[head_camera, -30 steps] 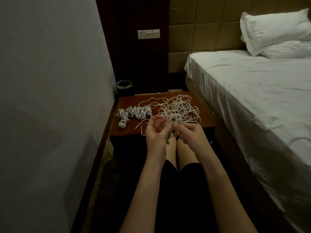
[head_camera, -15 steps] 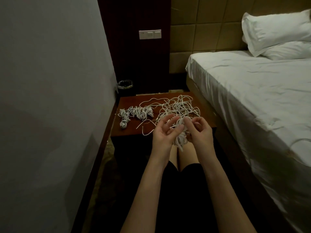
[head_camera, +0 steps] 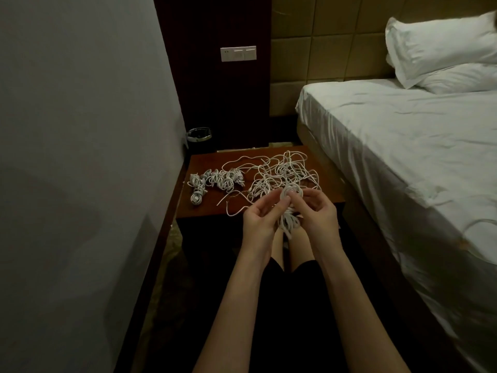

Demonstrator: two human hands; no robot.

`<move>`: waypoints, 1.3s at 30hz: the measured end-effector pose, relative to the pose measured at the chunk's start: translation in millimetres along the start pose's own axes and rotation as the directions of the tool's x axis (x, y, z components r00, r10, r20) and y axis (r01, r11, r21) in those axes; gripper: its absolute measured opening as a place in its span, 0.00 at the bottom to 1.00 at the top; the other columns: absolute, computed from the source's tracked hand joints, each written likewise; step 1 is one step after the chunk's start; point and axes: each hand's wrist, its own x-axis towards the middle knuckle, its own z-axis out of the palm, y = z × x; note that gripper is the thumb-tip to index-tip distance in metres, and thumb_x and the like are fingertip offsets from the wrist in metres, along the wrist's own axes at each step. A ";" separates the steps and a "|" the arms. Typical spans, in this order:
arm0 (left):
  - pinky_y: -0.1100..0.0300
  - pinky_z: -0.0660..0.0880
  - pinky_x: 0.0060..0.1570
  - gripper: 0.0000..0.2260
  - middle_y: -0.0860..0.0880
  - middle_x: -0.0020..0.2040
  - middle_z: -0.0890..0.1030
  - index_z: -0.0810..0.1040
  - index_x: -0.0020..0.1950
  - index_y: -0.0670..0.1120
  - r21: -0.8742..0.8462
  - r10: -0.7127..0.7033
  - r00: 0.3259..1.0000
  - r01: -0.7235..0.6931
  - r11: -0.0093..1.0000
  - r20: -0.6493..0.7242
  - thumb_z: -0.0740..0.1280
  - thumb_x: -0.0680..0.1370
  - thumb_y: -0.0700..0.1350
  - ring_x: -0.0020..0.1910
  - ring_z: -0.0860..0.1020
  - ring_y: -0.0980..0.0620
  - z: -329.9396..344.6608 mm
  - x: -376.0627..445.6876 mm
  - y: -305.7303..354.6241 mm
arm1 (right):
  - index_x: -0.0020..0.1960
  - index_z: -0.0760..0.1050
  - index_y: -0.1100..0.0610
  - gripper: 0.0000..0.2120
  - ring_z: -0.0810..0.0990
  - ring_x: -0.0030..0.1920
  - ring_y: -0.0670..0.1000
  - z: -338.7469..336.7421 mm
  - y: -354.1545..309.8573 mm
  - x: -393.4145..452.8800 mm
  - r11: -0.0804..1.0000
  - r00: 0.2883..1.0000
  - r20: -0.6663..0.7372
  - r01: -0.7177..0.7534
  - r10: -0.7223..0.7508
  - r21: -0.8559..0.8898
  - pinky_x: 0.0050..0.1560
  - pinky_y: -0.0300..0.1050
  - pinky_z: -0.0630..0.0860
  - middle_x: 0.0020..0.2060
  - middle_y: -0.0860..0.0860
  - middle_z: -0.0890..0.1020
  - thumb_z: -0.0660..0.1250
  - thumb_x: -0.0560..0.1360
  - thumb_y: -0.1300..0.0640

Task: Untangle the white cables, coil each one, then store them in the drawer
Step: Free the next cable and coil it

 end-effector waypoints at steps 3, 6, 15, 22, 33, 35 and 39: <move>0.63 0.79 0.44 0.11 0.48 0.50 0.84 0.80 0.56 0.44 -0.004 0.022 1.000 -0.022 1.000 0.008 0.68 0.76 0.34 0.49 0.83 0.53 -2.6 1.9 1.6 | 0.54 0.74 0.56 0.13 0.84 0.46 0.49 1.2 0.5 -0.8 0.995 1.000 -0.001 -0.008 0.009 0.098 0.47 0.46 0.82 0.46 0.51 0.82 0.71 0.73 0.53; 0.58 0.79 0.49 0.10 0.46 0.51 0.84 0.80 0.54 0.45 -0.010 0.053 0.998 -0.053 0.999 -0.046 0.69 0.75 0.35 0.52 0.82 0.50 -6.5 4.0 2.0 | 0.53 0.75 0.55 0.09 0.84 0.47 0.50 -0.6 -0.4 0.8 0.992 0.999 0.052 -0.012 0.005 0.128 0.42 0.42 0.81 0.49 0.52 0.82 0.69 0.75 0.55; 0.57 0.80 0.51 0.10 0.39 0.56 0.82 0.80 0.57 0.41 -0.067 0.048 0.988 -0.058 0.996 -0.145 0.69 0.76 0.35 0.52 0.82 0.46 -20.1 14.3 1.2 | 0.55 0.78 0.53 0.14 0.83 0.49 0.42 6.7 8.9 -2.8 0.979 0.977 0.145 0.170 -0.153 -0.112 0.45 0.36 0.80 0.48 0.48 0.83 0.73 0.72 0.62; 0.56 0.79 0.52 0.08 0.42 0.53 0.84 0.82 0.52 0.44 -0.013 0.061 0.984 -0.064 0.998 -0.165 0.70 0.75 0.36 0.52 0.82 0.48 -30.0 27.7 9.5 | 0.56 0.79 0.55 0.13 0.83 0.50 0.46 22.7 15.6 10.6 0.981 0.982 0.124 0.155 -0.141 -0.118 0.50 0.43 0.81 0.50 0.50 0.84 0.73 0.73 0.61; 0.52 0.79 0.56 0.08 0.46 0.52 0.84 0.83 0.50 0.48 0.301 0.141 0.921 -0.027 0.953 -0.364 0.73 0.74 0.37 0.54 0.82 0.49 -101.0 99.1 42.0 | 0.58 0.80 0.57 0.13 0.81 0.52 0.43 111.8 47.5 79.5 0.967 0.966 0.258 0.053 0.014 -0.250 0.57 0.47 0.79 0.50 0.47 0.83 0.71 0.74 0.61; 0.54 0.79 0.55 0.08 0.47 0.53 0.84 0.83 0.49 0.49 0.337 0.131 0.900 0.019 0.941 -0.415 0.73 0.73 0.39 0.54 0.82 0.50 -116.6 116.0 42.4 | 0.60 0.80 0.58 0.14 0.81 0.54 0.46 127.1 60.2 92.2 0.968 0.961 0.272 0.011 0.059 -0.251 0.58 0.48 0.79 0.53 0.49 0.83 0.70 0.75 0.61; 0.59 0.78 0.54 0.10 0.50 0.50 0.84 0.83 0.52 0.47 0.376 0.101 0.876 0.096 0.922 -0.471 0.73 0.73 0.37 0.53 0.81 0.54 -142.4 150.8 41.6 | 0.62 0.78 0.58 0.15 0.79 0.58 0.47 156.0 86.3 122.0 0.944 0.947 0.285 -0.048 0.147 -0.328 0.61 0.46 0.77 0.57 0.51 0.82 0.67 0.76 0.62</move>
